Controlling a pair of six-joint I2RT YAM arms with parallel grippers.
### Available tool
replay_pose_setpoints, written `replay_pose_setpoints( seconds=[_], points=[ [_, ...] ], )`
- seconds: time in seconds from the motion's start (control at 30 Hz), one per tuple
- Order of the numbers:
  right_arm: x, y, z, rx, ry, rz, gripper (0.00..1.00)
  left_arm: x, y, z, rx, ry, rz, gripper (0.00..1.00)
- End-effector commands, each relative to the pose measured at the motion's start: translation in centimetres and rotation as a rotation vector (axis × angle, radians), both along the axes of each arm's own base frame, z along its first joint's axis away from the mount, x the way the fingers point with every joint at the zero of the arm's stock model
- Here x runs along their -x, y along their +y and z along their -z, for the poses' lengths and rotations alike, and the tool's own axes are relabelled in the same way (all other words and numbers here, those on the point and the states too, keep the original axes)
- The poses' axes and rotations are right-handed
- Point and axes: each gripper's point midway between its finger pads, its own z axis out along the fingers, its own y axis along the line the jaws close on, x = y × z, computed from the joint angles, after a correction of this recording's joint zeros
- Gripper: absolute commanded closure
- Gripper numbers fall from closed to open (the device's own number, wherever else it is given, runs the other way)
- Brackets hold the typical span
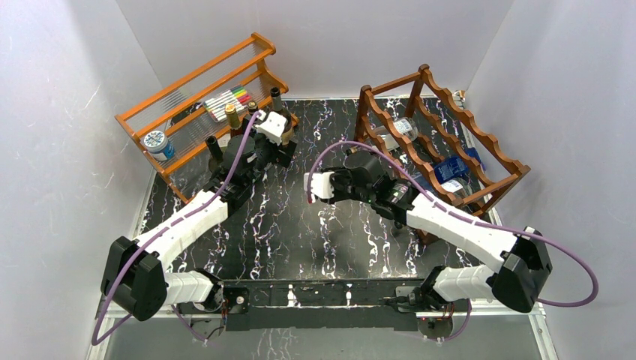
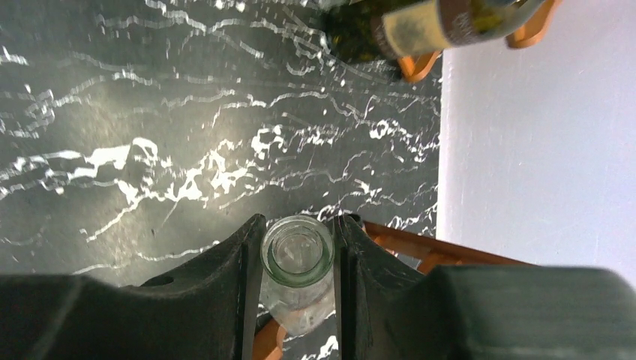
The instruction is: Take the wine bottle off the wine rack
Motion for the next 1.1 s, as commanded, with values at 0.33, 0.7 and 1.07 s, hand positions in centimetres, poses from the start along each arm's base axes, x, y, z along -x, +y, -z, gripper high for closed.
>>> replay_pose_setpoints(
  seconds=[0.33, 0.7, 1.07],
  points=[
    [0.2, 3.5, -14.4, -0.521, -0.043, 0.047, 1.0, 1.6, -1.3, -3.2, 0.088, -0.056, 0.092, 0.02],
    [-3.7, 4.8, -15.7, -0.79, 0.207, 0.283, 1.0, 3.2, 0.5, -7.1, 0.136, -0.157, 0.057, 0.04],
    [-10.0, 6.8, -17.4, -1.017, 0.354, 0.445, 1.0, 5.7, 5.8, -11.4, 0.169, -0.359, -0.121, 0.04]
  ],
)
